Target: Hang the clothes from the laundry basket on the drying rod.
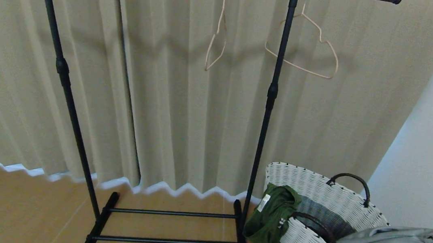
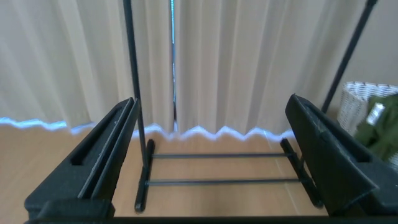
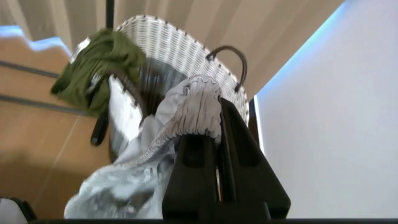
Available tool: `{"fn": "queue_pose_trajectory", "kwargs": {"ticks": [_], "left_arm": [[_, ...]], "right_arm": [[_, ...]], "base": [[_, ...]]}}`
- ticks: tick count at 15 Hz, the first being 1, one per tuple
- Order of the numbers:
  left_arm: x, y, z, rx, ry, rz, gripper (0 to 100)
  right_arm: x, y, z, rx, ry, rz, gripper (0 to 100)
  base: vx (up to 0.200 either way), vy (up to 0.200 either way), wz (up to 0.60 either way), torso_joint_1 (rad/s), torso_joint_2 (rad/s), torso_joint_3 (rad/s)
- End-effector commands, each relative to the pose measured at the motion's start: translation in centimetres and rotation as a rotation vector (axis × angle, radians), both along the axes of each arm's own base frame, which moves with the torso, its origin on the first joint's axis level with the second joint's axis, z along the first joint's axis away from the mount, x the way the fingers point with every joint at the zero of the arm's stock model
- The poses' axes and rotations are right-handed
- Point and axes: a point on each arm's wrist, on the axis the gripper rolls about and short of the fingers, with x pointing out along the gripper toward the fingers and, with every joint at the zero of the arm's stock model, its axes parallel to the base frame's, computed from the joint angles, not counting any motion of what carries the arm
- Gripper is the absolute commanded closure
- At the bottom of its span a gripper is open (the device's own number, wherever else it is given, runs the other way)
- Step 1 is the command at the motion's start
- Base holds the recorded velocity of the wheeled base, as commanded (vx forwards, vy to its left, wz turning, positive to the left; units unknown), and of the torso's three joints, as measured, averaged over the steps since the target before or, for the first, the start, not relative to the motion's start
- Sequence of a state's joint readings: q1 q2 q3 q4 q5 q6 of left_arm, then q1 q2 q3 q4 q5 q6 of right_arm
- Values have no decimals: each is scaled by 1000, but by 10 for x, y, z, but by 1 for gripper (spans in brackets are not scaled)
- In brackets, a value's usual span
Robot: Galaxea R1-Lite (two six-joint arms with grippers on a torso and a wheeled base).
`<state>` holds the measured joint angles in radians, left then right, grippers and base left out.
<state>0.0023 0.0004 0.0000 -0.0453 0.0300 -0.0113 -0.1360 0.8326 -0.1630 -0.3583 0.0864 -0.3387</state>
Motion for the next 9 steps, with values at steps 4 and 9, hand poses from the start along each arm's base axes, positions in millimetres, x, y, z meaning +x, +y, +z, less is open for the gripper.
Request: {"fn": "queue_pose_trajectory", "kwargs": {"ticks": [4,9], "left_arm": [[0,0,0,-1,0,1,0],[0,0,0,-1,0,0,0]], "right_arm": [[0,0,-2,0,11,3,100],[0,0,-3,0,12,3,100]], "base": [[0,0,0,0,0,0],[0,200,0,3,4,0]]}}
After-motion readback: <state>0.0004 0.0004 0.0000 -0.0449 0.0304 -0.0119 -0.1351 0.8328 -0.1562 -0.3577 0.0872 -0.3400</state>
